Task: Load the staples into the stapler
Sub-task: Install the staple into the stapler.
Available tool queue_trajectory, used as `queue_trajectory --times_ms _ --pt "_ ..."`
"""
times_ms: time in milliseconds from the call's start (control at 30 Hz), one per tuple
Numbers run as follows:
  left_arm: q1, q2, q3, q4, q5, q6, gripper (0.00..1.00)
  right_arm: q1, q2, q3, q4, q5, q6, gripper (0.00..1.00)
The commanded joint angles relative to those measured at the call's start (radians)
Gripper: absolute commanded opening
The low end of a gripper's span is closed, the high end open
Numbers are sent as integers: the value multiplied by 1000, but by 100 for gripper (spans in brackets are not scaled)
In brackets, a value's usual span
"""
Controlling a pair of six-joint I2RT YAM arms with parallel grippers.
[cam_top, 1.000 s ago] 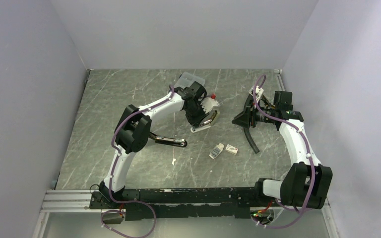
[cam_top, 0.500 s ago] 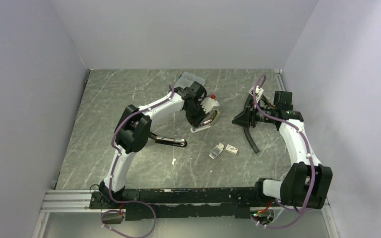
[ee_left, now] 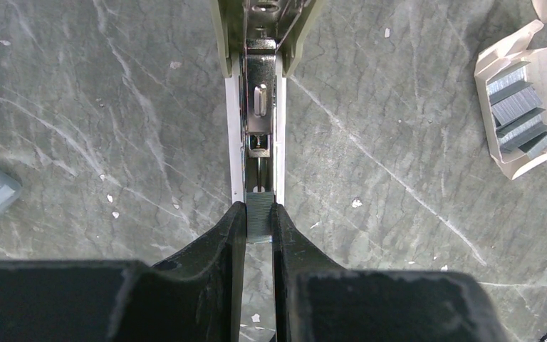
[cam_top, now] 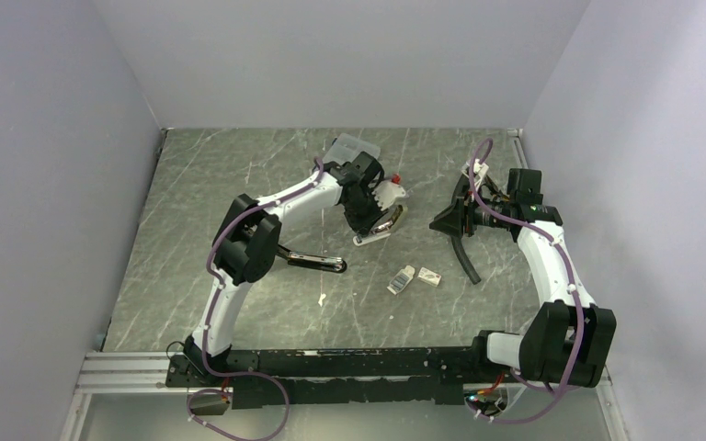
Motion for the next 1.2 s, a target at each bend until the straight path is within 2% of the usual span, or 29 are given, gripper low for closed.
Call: queue_trajectory --times_ms 0,1167 --pt "-16 -13 -4 13 -11 -5 20 -5 1 34 -5 -43 -25 37" --pt "-26 -13 2 -6 -49 -42 24 -5 1 35 -9 -43 -29 37"
